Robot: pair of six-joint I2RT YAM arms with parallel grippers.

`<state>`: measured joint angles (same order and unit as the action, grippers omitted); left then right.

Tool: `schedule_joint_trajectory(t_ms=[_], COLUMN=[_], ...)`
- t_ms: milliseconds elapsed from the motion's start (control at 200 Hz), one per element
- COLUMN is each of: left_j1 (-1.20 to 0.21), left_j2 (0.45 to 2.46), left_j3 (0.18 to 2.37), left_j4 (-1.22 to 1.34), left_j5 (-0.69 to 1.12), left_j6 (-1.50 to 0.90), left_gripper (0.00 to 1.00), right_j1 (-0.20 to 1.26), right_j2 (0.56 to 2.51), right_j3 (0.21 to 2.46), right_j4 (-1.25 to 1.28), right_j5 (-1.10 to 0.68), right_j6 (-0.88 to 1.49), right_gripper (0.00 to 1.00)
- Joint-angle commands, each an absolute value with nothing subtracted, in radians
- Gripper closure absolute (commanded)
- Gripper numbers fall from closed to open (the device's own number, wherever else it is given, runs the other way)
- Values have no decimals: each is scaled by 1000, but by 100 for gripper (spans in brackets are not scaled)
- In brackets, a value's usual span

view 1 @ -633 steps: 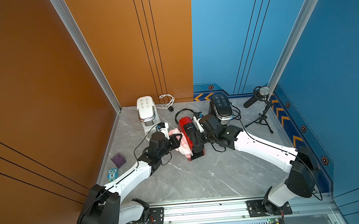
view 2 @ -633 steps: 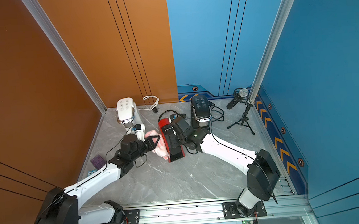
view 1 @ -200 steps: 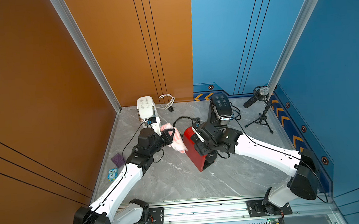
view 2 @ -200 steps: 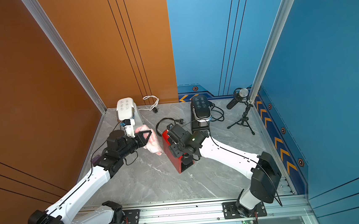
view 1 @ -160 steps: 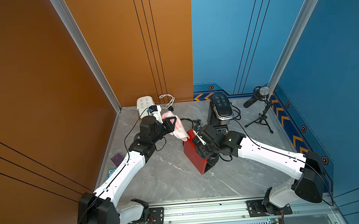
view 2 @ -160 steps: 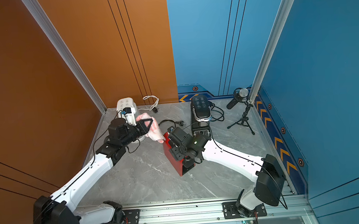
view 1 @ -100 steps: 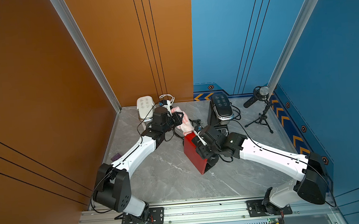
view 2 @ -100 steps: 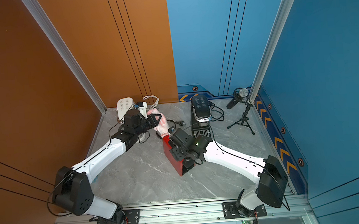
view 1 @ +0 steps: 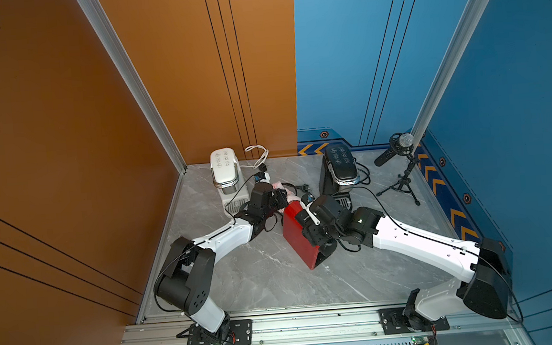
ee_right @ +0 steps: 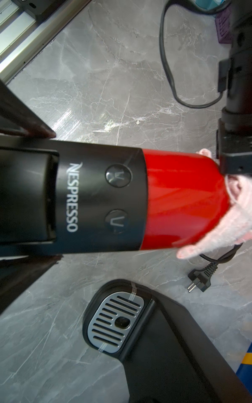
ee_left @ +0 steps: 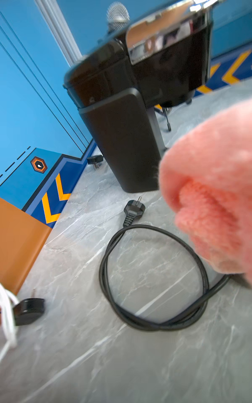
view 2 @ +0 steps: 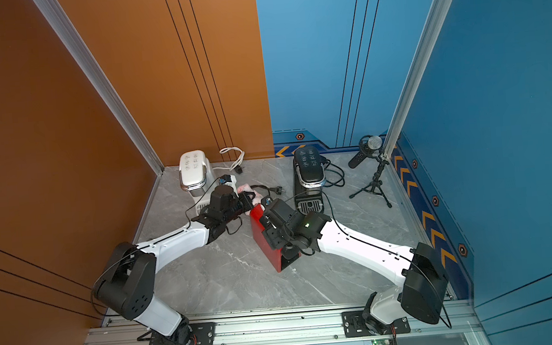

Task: Wipe the surface of a coffee machine
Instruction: Wipe the dirt from the surface of the coffee machine.

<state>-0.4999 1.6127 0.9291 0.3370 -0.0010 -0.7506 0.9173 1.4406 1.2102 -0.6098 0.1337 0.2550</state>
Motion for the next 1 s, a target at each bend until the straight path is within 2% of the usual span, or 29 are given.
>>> schedule_joint_trajectory(t_ms=[0,185,290,530,645,996], left_j1=[-573,-613,-591,-461,-457,-501], left_j2=[1634,1654,1605,1455,1481,1569], left_j3=[837,780,743,809,822,685], left_j4=[303,323,342,339,341,459], left_j5=[25,-5,-9,172,229,165], left_j6=[-744,-745,-750,-779,-808,-833], left_gripper=[100,100,100,100,100,100], right_j1=[930,930,931,934,939,939], right_j2=[1456,1468,1461,1471,1474,1491], right_j3=[1162,1171,1172,1175,1182,1206], right_j4=[-784,-784,-786,-793,-793,-795], right_j5=[81,96,111,114,120,118], right_j6=[293,297,295,297,298,293], right_gripper=[39,39,39,39,39,39])
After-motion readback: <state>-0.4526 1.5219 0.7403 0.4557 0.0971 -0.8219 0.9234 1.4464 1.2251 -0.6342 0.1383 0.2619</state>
